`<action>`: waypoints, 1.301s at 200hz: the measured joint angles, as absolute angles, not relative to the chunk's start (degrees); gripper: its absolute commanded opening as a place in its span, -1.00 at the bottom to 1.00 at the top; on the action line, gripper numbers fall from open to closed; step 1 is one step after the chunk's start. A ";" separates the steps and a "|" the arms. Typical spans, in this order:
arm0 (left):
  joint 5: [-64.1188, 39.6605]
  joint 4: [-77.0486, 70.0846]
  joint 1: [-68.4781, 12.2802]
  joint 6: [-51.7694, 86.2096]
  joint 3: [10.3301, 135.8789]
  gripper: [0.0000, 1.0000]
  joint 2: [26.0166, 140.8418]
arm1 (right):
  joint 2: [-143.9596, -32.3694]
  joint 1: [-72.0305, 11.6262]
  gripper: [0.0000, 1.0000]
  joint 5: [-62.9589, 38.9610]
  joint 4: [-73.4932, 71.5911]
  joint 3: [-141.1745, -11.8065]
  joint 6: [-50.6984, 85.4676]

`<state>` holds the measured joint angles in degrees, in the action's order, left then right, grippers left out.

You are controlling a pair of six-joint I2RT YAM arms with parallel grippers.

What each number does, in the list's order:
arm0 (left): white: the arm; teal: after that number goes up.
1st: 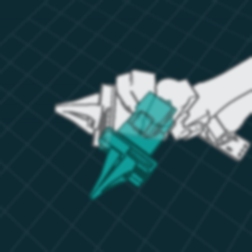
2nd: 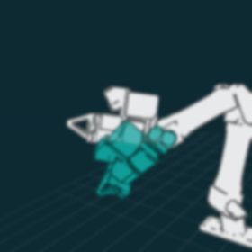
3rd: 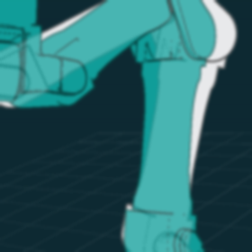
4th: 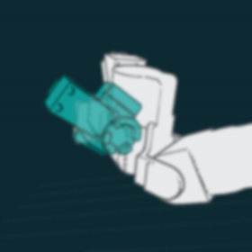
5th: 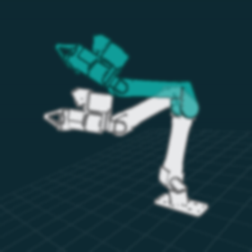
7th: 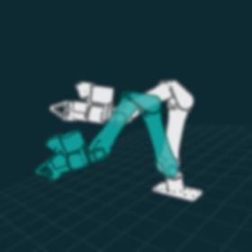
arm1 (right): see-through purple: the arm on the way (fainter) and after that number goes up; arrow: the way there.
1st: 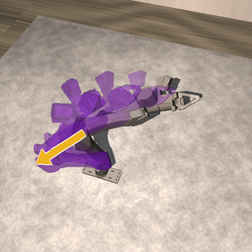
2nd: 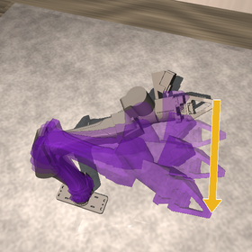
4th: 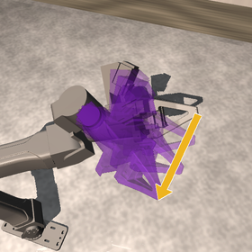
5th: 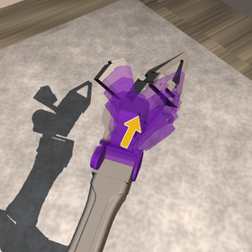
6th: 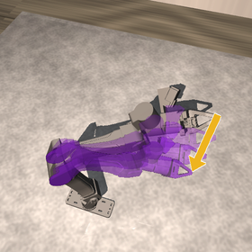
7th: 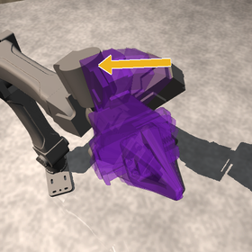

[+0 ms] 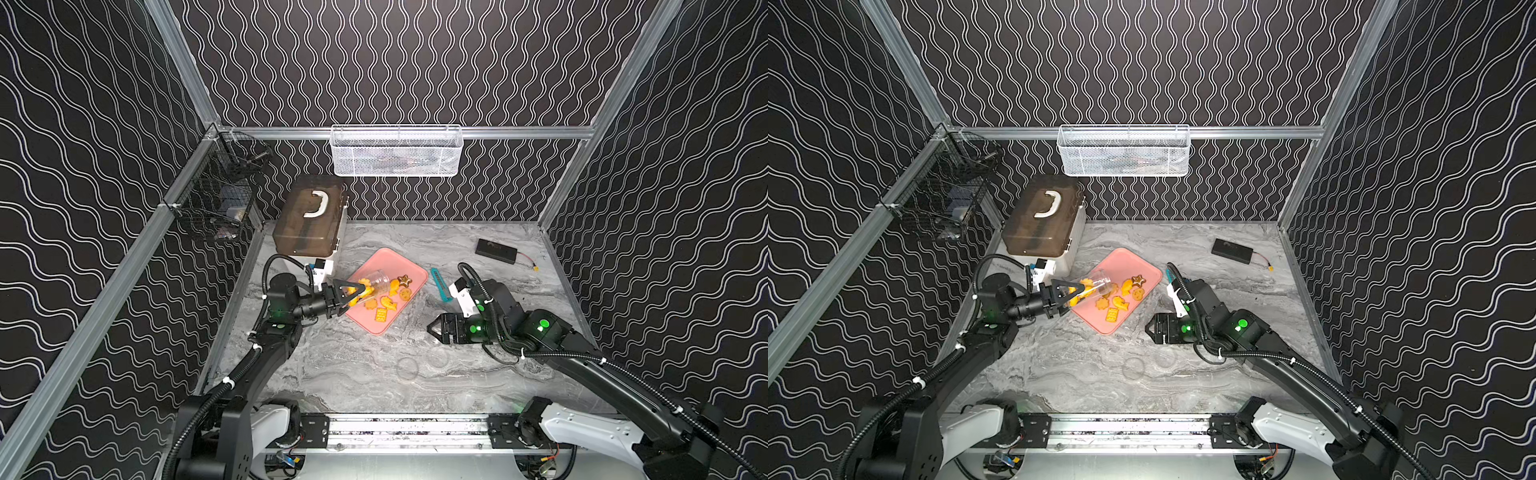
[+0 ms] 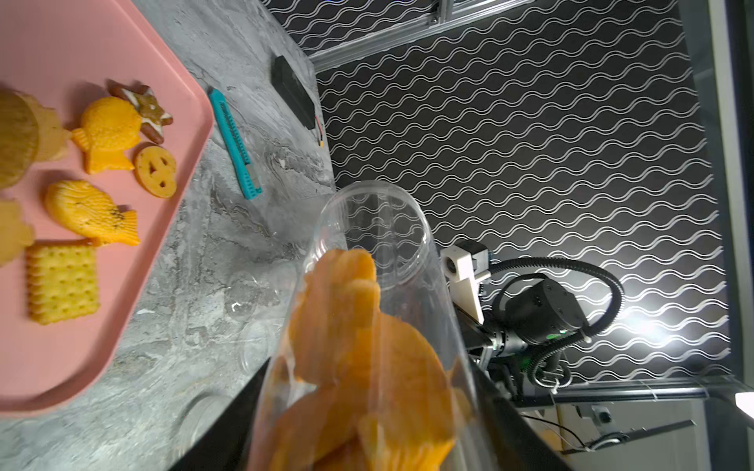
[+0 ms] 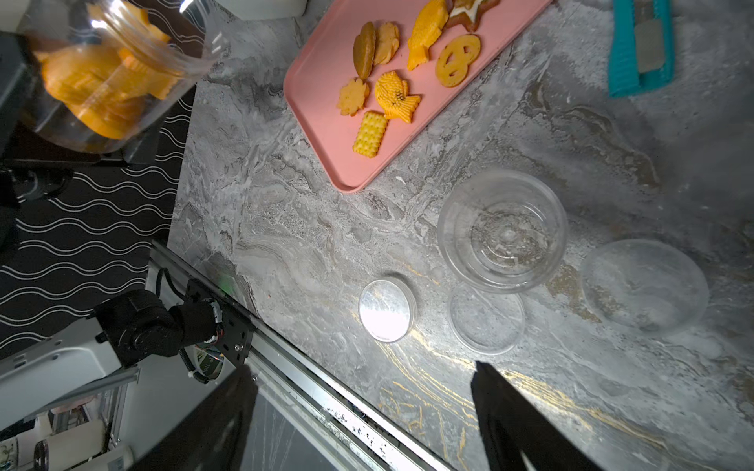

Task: Pour the cookies out of the jar
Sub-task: Pour the cookies in the jar onto the tray.

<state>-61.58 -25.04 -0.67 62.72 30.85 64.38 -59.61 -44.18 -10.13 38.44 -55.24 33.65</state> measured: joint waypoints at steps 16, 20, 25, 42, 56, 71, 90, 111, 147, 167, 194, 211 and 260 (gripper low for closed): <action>-60.07 -21.23 -0.67 59.53 31.83 -0.33 64.82 | -59.55 -44.18 0.71 -10.57 38.35 -55.24 33.67; -59.81 -20.51 -0.67 58.85 31.94 -0.32 64.95 | -59.51 -44.18 0.72 -10.63 38.37 -55.24 33.67; -59.53 -19.79 -0.67 58.17 32.05 -0.33 65.23 | -59.44 -44.18 0.72 -10.63 38.37 -55.24 33.67; -58.19 -18.22 -0.67 56.55 32.10 -0.33 66.63 | -59.16 -44.18 0.72 -10.83 38.28 -55.11 33.69; -57.12 -18.09 -0.67 55.72 31.83 -0.33 67.83 | -58.98 -44.18 0.72 -10.87 38.26 -54.81 33.87; -56.14 -19.44 -0.67 55.77 30.89 -0.33 69.52 | -58.92 -44.18 0.72 -11.03 38.26 -54.48 33.87; -54.63 -21.43 -0.67 55.81 29.85 -0.33 71.92 | -58.59 -44.18 0.72 -11.03 38.26 -54.26 33.89; -53.23 -23.73 -0.67 55.79 29.50 -0.32 73.87 | -58.41 -44.18 0.72 -11.03 38.30 -54.22 33.91; -50.17 -27.51 -0.64 55.79 29.23 -0.32 76.99 | -58.52 -44.14 0.72 -11.00 38.57 -54.22 33.87; -48.77 -28.21 -0.64 55.68 29.36 -0.32 78.81 | -58.67 -44.12 0.72 -11.03 38.68 -54.26 33.87; -47.13 -27.03 -0.60 54.76 30.02 -0.31 79.92 | -58.54 -44.12 0.72 -11.03 38.68 -54.26 33.87; -45.98 -25.06 -0.60 53.12 30.94 -0.31 79.92 | -58.13 -44.12 0.72 -11.03 38.76 -54.26 33.87; -42.87 -16.75 -0.60 49.04 33.45 -0.31 80.36 | -56.80 -44.12 0.72 -11.03 39.09 -54.08 33.87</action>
<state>-42.87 -16.75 -0.60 49.04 33.45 80.36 -56.80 -44.12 -11.03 39.09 -54.08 33.87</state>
